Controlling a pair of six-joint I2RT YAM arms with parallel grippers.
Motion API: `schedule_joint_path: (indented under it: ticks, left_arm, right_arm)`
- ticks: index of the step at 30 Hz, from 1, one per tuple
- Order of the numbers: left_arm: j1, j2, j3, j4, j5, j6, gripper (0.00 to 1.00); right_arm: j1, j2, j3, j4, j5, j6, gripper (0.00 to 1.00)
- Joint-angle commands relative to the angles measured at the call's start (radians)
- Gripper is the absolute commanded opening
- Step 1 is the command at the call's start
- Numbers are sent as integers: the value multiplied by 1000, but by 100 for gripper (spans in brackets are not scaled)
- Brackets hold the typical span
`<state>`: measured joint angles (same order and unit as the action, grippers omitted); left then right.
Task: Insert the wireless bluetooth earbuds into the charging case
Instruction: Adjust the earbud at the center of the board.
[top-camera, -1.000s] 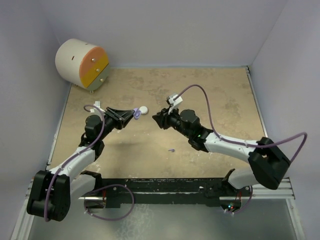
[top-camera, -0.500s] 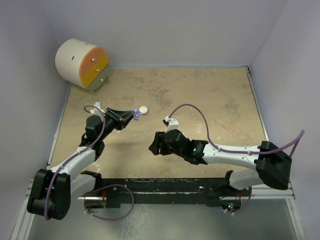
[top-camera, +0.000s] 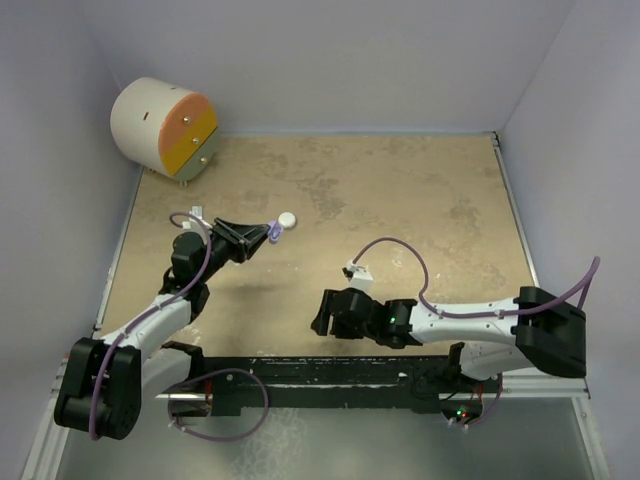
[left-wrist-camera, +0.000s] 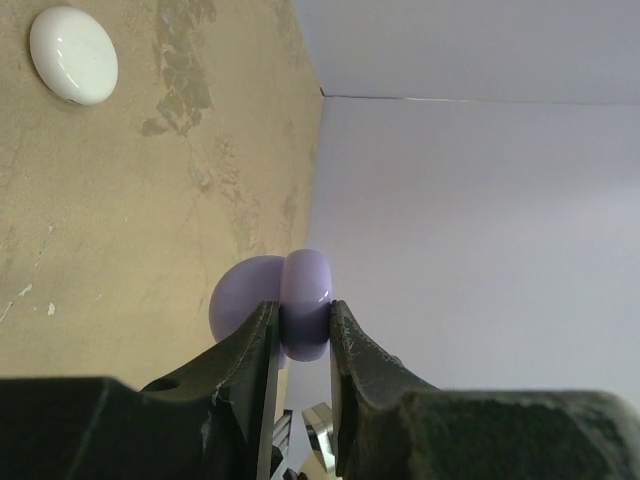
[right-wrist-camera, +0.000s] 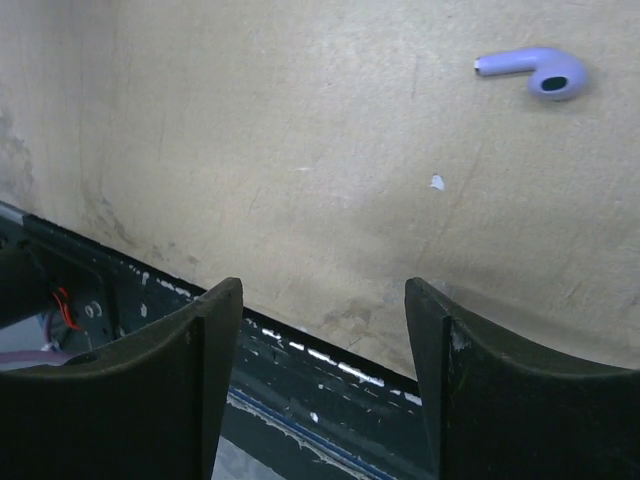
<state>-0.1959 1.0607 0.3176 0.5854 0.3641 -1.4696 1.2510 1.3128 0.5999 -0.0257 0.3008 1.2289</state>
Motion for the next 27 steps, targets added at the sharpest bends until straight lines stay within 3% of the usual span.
schedule_joint_path:
  ticks: [1, 14, 22, 27]
  left_arm:
    - [7, -20, -4, 59, 15, 23, 0]
    - [7, -8, -9, 88, 31, 15, 0]
    - [7, -7, -1, 91, 54, 12, 0]
    - [7, -3, 3, 91, 68, 12, 0]
  right_arm:
    - [3, -29, -8, -57, 67, 116, 70]
    - [-50, -15, -33, -97, 142, 177, 78]
    - [-195, 3, -18, -12, 167, 65, 78]
    - [-223, 90, 36, 34, 138, 6, 78]
